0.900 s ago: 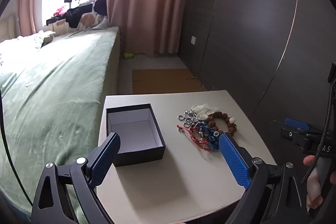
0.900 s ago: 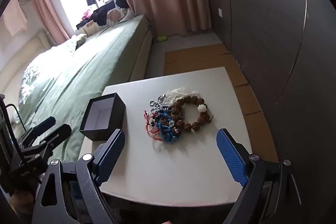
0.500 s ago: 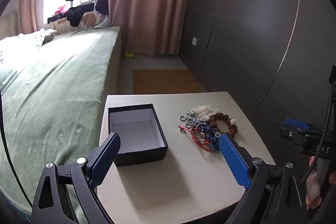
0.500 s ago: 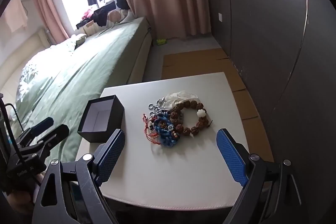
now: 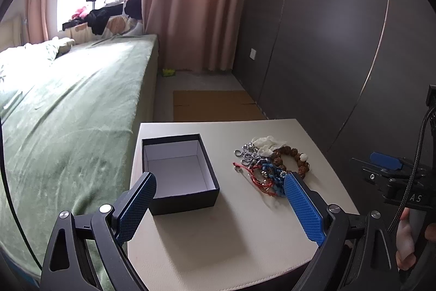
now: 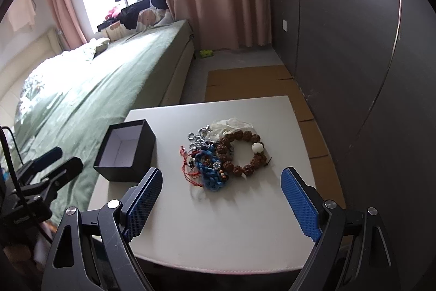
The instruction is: Organize jewelry
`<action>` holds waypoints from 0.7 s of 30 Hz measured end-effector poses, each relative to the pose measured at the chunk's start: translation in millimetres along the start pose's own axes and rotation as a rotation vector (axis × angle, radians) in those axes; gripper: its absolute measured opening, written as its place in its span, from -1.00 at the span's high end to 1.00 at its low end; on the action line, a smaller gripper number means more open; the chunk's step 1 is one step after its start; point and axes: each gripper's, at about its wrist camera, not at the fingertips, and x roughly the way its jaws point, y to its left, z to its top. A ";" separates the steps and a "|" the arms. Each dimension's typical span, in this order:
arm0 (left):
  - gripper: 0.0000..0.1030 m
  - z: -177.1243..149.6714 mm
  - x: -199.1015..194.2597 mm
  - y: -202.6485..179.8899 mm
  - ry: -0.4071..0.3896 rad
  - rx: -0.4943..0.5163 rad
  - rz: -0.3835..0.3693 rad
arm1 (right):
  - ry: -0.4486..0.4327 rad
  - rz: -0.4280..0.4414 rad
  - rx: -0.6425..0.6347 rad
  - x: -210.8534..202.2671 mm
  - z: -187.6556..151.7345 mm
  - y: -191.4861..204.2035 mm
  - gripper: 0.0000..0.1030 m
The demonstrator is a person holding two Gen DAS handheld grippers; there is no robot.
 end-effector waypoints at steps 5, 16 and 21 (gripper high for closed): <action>-0.85 -1.2 -0.2 1.8 0.002 -0.006 -0.003 | -0.001 0.002 0.000 1.7 -1.2 -1.5 -0.73; -0.85 -0.8 1.7 3.6 0.001 -0.007 -0.002 | 0.000 -0.005 -0.004 2.5 -1.7 -2.8 -0.73; -0.85 -1.1 3.6 4.1 0.004 -0.007 0.000 | 0.002 -0.014 -0.013 3.5 -2.9 -0.3 -0.73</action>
